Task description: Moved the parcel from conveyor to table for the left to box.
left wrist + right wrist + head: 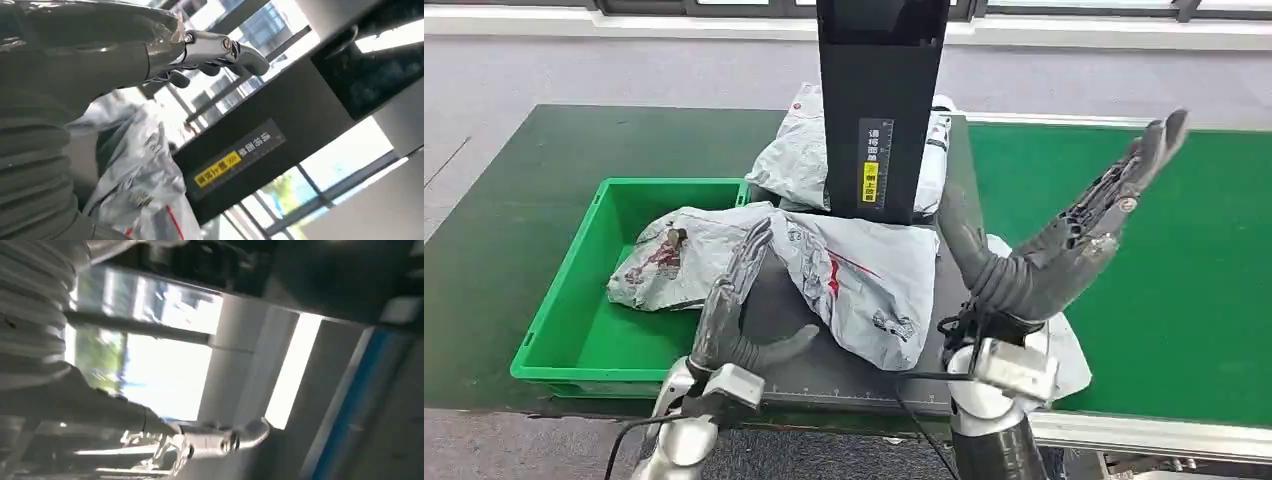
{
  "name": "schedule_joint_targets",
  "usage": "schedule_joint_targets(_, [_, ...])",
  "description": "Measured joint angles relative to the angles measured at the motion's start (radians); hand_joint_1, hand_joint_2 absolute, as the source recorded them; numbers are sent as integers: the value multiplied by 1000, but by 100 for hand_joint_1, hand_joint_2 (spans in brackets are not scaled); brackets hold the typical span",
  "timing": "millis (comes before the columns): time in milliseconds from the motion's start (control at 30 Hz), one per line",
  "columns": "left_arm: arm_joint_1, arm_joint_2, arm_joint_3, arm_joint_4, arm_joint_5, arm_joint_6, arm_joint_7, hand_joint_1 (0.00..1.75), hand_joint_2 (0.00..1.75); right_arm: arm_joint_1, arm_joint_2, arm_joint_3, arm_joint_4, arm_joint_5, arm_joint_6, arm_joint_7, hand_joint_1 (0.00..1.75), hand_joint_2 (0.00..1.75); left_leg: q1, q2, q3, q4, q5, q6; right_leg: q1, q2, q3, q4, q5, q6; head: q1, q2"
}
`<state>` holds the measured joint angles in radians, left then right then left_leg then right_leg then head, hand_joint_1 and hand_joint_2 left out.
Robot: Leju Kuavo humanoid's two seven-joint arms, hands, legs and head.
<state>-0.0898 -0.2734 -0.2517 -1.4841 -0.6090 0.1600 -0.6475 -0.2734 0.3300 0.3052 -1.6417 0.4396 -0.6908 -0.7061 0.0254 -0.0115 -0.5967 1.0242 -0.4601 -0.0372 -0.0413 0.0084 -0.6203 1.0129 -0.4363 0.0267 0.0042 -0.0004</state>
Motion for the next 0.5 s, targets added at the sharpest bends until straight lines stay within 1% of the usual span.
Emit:
schedule_joint_targets(100, [-101, -11, -30, 80, -87, 71, 56, 0, 175, 14, 0, 0, -59, 95, -2, 3, 0, 175, 0, 0, 1, 0, 0, 0, 0, 0, 1, 0, 0, 0, 0, 0])
schedule_joint_targets(200, [-204, -32, -69, 207, -159, 119, 149, 0, 175, 21, 0, 0, -108, 115, -3, 3, 0, 175, 0, 0, 1, 0, 0, 0, 0, 0, 2, 0, 1, 1, 0, 0])
schedule_joint_targets(267, [-269, -50, -83, 307, -177, 133, 190, 0, 175, 24, 0, 1, -130, 113, -3, 3, 0, 175, 0, 0, 1, 0, 0, 0, 0, 0, 2, 0, 2, 0, 0, 0])
schedule_joint_targets(400, [-337, -77, -91, 440, -182, 140, 210, 0, 175, 28, -2, 6, -157, 108, -3, 3, 0, 175, 0, 1, 1, 0, 0, 0, 0, 1, 1, 0, 2, 0, 0, 0])
schedule_joint_targets(500, [-395, -84, -91, 547, -205, 172, 235, 0, 175, 31, -5, 14, -166, 104, -3, 3, 0, 175, 0, 1, 1, 0, 0, 0, 0, 1, 1, 0, 2, 0, 0, 0])
